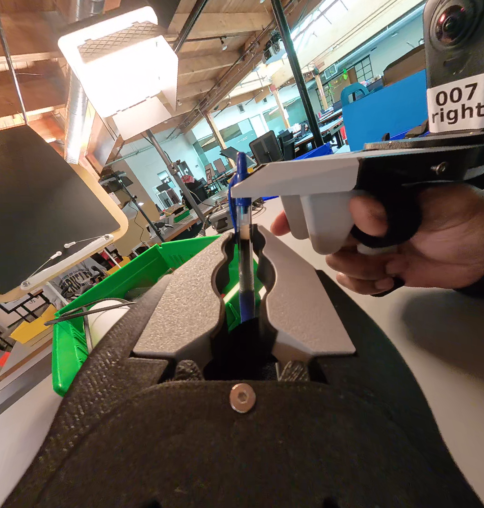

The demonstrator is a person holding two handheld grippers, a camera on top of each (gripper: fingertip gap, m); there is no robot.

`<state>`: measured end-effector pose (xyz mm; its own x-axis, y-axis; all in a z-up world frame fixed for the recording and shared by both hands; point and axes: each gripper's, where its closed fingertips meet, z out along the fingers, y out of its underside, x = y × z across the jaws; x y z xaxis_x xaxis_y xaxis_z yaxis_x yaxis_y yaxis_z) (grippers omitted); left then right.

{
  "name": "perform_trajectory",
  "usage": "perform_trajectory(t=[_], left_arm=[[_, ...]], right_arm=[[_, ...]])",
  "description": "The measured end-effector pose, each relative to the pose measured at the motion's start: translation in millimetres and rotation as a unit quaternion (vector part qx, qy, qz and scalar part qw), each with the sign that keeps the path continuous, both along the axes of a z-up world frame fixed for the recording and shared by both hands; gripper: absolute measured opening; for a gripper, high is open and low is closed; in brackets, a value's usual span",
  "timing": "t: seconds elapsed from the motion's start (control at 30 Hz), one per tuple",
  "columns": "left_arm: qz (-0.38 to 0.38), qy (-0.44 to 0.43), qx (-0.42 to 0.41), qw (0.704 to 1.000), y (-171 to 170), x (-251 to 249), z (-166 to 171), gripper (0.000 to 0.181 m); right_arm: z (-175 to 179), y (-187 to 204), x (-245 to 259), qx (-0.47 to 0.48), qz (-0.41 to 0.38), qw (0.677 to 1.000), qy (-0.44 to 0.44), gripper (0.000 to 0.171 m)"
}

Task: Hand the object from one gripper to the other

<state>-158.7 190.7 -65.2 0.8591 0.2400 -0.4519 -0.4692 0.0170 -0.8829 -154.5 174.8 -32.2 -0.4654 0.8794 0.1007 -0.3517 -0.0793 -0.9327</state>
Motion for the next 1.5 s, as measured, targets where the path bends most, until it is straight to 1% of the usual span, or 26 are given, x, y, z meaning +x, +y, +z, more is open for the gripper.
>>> perform_trajectory(t=[0.1,0.17,0.23,0.3,0.47,0.57,0.7,0.73,0.77,0.83,0.87,0.9,0.97,1.07,1.13,1.2,1.23,1.27,1.3,1.33,1.43,1.5], left_arm=[[-0.004,-0.015,0.014,1.000,-2,-1,4,0.014],[-0.014,-0.045,0.041,0.998,-6,-2,12,0.023],[-0.051,-0.094,0.052,0.993,-7,0,15,0.032],[-0.076,-0.119,0.046,0.989,-6,3,13,0.033],[-0.061,-0.076,0.009,0.995,-1,8,2,0.020],[-0.061,-0.083,0.006,0.995,0,7,1,0.021],[-0.082,-0.101,-0.007,0.991,3,11,-4,0.022],[-0.086,-0.100,-0.010,0.991,3,13,-4,0.019],[-0.091,-0.097,-0.011,0.991,2,14,-4,0.011],[-0.093,-0.099,-0.008,0.991,1,14,-2,0.011],[-0.098,-0.105,0.001,0.990,-1,14,1,0.011],[-0.101,-0.120,0.021,0.987,-4,12,7,0.011],[-0.123,-0.171,0.065,0.975,-13,6,21,0.011],[-0.171,-0.262,0.115,0.943,-25,-4,33,0.011],[-0.202,-0.297,0.139,0.923,-30,-5,40,0.011],[-0.226,-0.314,0.147,0.911,-33,-3,43,0.010],[-0.231,-0.317,0.151,0.907,-33,-3,45,0.010],[-0.235,-0.320,0.156,0.905,-34,-3,46,0.010],[-0.240,-0.323,0.161,0.901,-36,-2,47,0.011],[-0.246,-0.328,0.164,0.897,-36,-2,48,0.011],[-0.241,-0.359,0.167,0.886,-34,-8,46,0.012],[-0.240,-0.371,0.158,0.883,-31,-9,43,0.026]], right_arm=[[3,3,1,-0.012,0.000,1.000,0.004,0.015],[4,8,0,-0.019,-0.009,1.000,0.006,0.015],[4,8,0,-0.022,-0.008,1.000,0.005,0.015],[4,6,1,-0.020,-0.002,1.000,0.005,0.014],[7,1,5,-0.020,0.014,1.000,0.014,0.014],[8,2,5,-0.024,0.014,0.999,0.015,0.014],[8,3,6,-0.026,0.014,0.999,0.017,0.013],[8,2,6,-0.026,0.016,0.999,0.016,0.014],[8,1,6,-0.027,0.019,0.999,0.017,0.014],[10,0,8,-0.030,0.026,0.999,0.022,0.015],[11,0,9,-0.032,0.028,0.999,0.026,0.019],[12,1,9,-0.034,0.025,0.999,0.028,0.029],[10,1,7,-0.032,0.021,0.999,0.019,0.036],[-2,-9,1,-0.009,0.039,0.999,-0.013,0.038],[-12,-16,-5,0.020,0.035,0.999,-0.036,0.041],[-21,-23,-8,0.050,0.032,0.997,-0.050,0.040],[-25,-26,-10,0.061,0.031,0.996,-0.058,0.039],[-29,-27,-12,0.071,0.026,0.995,-0.064,0.030],[-32,-27,-14,0.081,0.018,0.994,-0.069,0.017],[-33,-25,-16,0.085,0.010,0.994,-0.070,0.012],[-26,-17,-15,0.058,0.000,0.996,-0.064,0.012],[-19,-8,-14,0.029,-0.003,0.998,-0.055,0.012]])
